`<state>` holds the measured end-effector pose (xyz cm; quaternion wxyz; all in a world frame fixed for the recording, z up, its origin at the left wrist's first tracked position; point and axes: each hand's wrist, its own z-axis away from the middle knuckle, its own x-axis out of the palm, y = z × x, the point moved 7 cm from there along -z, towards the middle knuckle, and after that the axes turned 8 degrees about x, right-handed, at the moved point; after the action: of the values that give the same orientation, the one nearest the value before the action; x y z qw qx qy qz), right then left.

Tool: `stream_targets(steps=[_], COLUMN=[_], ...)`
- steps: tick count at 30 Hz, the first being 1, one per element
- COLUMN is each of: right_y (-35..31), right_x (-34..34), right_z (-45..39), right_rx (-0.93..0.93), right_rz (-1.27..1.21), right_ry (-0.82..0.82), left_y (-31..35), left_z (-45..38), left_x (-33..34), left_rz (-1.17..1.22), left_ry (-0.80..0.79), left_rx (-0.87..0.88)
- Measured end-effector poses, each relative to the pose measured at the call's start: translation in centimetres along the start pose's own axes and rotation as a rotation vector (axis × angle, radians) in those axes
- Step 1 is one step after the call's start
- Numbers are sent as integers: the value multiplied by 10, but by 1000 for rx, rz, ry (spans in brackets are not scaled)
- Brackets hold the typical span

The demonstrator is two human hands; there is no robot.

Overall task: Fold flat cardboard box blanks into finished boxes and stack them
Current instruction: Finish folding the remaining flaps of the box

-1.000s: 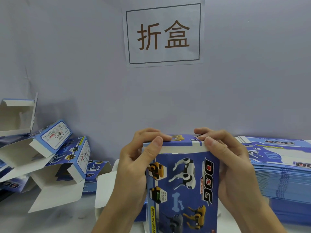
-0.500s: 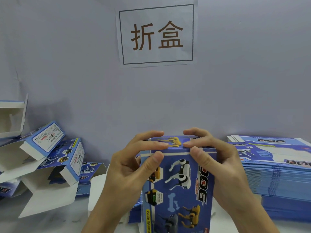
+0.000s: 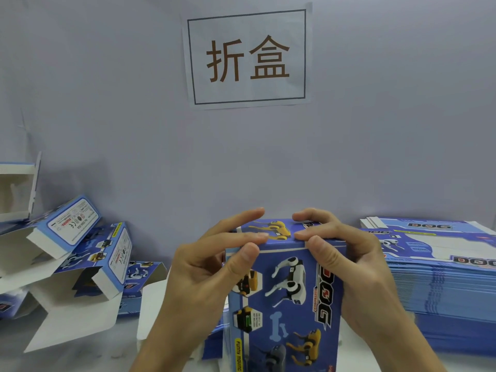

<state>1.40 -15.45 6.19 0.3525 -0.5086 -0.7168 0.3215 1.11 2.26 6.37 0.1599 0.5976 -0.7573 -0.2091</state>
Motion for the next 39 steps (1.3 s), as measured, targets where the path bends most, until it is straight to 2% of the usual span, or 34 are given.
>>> stream_targets(steps=[6,16,20,22,25,26,28,30,32,33,34,35,36,37,38,39], right_y=[-4,1,1,-2,-12,-13,-19,-29,-39,-33,-18,4,32,52,59,61], right_x=[0,-6,-3,1,19,24,22,13,5,2,1,5,13,25,32,29], right_z=[-1,-1,-1,-1,1,2,1,6,14,11,3,-4,-4,-2,-2,-6], right_rx=[-45,-13,-27,-58,-125,-139,-191,-325,-442,-368,-177,106,402,586,616,534], right_rz=[34,21,45,85,328,398,455,478,615,691,723,688,569,368,169,-7], right_ry=[18,18,27,35,-36,-56,77,346,582,606,535,404,258,155,138,197], left_y=[0,7,6,7,11,18,32,34,22,13,3,-7,-17,-28,-35,-41], left_z=[-1,-2,-1,-2,-5,-8,-13,-8,7,15,22,26,26,24,20,16], left_x=[2,0,-2,-2,-12,-19,-38,-63,-84,-91,-93,-91,-85,-74,-59,-43], left_rz=[67,-191,-134,-208,-302,-334,-396,-292,-142,-81,-24,35,94,153,202,235], left_ry=[-11,23,35,-20,-77,-34,166,504,852,983,1071,1112,1095,1022,900,752], left_rx=[13,86,45,-13,-80,-38,90,135,97,53,-9,-81,-167,-246,-307,-363])
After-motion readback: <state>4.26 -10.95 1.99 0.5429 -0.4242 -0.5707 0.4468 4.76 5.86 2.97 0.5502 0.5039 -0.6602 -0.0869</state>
